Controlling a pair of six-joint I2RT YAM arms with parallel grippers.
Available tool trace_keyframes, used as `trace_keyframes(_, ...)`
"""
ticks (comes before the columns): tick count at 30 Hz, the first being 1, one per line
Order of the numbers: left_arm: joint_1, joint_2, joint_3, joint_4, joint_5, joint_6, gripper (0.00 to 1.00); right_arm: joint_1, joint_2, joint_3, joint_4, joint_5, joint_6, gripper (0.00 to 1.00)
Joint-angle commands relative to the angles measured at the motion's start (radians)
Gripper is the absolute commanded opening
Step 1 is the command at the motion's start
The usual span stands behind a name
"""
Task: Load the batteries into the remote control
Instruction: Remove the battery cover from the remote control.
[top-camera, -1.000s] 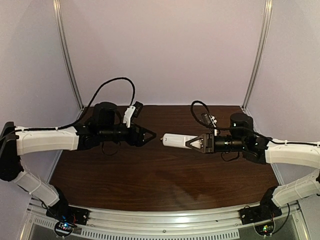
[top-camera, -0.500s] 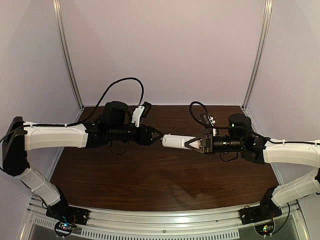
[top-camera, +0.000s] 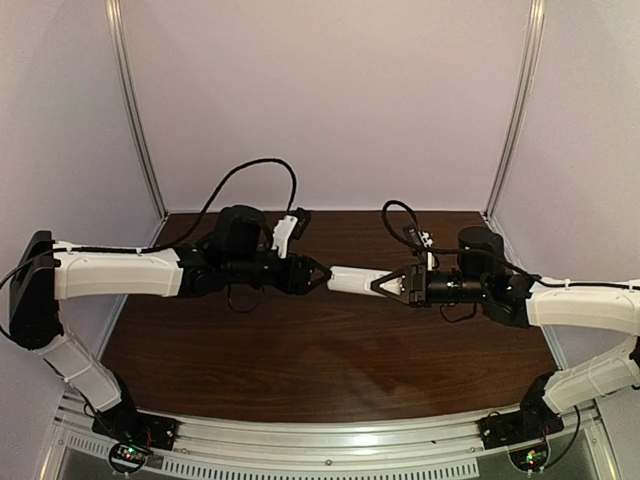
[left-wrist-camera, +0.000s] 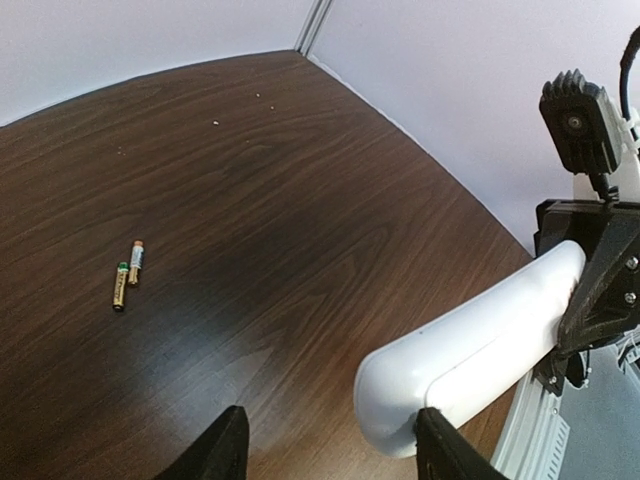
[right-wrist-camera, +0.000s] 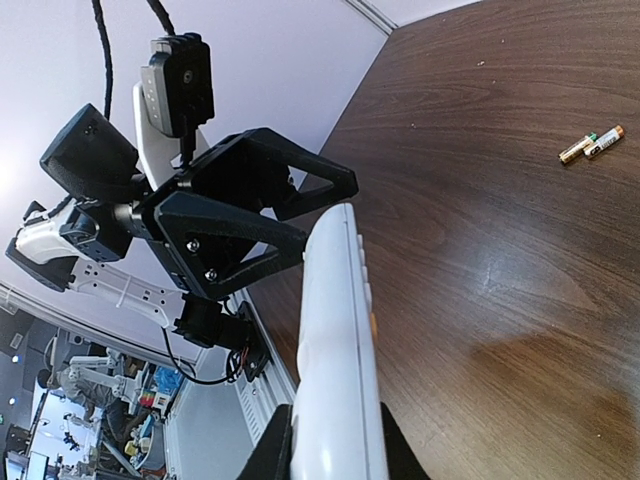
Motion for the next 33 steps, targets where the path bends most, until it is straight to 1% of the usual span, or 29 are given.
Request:
trace_keyframes(1, -0.022, 0.030, 0.038, -0.029, -0.032, 0.021, 0.58, 0.002, -0.004, -0.001, 0.091, -0.020, 0.012, 0.00)
trace_keyframes(8, -0.031, 0.047, 0.053, -0.037, -0.043, 0.028, 0.58, 0.002, -0.008, -0.002, 0.102, -0.029, 0.018, 0.00)
trace_keyframes(14, -0.030, 0.027, 0.016, 0.066, 0.110, 0.030, 0.59, 0.001, -0.005, -0.007, 0.097, -0.031, -0.006, 0.00)
trace_keyframes(17, -0.030, 0.004, -0.007, 0.112, 0.158, 0.026, 0.61, -0.001, -0.006, -0.007, 0.075, -0.021, -0.028, 0.00)
trace_keyframes(20, -0.030, -0.014, -0.014, 0.125, 0.200, 0.031, 0.63, -0.003, -0.005, -0.011, 0.058, -0.008, -0.040, 0.00)
trace_keyframes(29, -0.004, -0.074, -0.070, 0.194, 0.258, 0.019, 0.67, -0.029, -0.007, -0.019, 0.023, 0.003, -0.073, 0.00)
trace_keyframes(33, 0.009, -0.066, -0.072, 0.171, 0.232, 0.011, 0.70, -0.034, 0.002, -0.016, 0.020, 0.004, -0.077, 0.00)
